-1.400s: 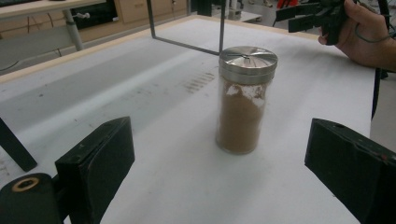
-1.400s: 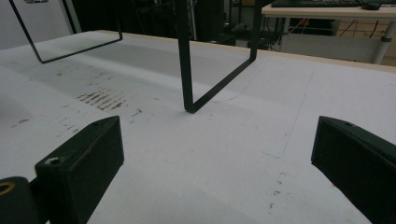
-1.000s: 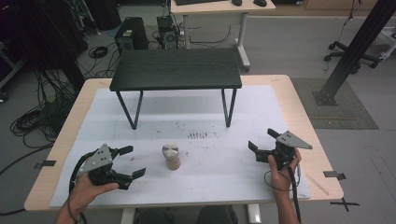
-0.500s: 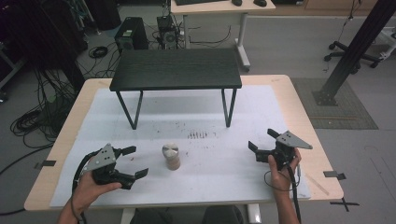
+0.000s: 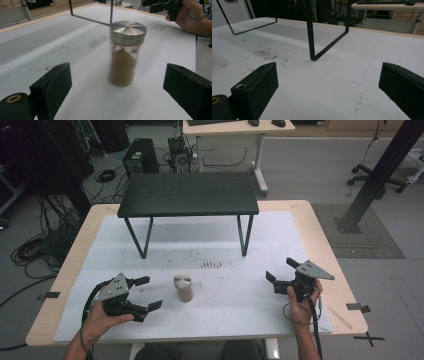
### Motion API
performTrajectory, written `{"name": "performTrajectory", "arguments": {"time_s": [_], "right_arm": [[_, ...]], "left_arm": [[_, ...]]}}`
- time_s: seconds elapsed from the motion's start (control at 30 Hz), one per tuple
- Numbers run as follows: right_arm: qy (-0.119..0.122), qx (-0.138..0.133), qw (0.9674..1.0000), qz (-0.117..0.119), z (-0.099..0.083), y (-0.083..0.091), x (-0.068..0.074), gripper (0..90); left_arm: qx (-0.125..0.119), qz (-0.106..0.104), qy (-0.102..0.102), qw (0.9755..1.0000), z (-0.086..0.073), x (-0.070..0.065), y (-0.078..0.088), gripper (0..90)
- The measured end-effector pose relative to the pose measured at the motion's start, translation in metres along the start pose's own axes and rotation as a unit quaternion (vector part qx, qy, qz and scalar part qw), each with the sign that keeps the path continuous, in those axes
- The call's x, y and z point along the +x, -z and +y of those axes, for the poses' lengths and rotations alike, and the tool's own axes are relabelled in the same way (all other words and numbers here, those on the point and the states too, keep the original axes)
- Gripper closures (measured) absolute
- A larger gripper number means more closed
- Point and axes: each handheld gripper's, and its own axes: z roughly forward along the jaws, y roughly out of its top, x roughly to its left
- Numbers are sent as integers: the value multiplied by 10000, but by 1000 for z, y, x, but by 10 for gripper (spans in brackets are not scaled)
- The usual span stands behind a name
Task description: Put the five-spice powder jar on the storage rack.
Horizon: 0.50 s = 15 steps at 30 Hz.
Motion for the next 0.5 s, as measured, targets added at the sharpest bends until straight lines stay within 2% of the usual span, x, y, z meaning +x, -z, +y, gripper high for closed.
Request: {"name": "performTrajectory", "arguments": {"time_s": [0.5], "right_arm": [[9, 4, 10000, 4, 0, 0, 0, 24]], "left_arm": [[21, -129, 14, 9999, -1, 2, -11, 86]]}}
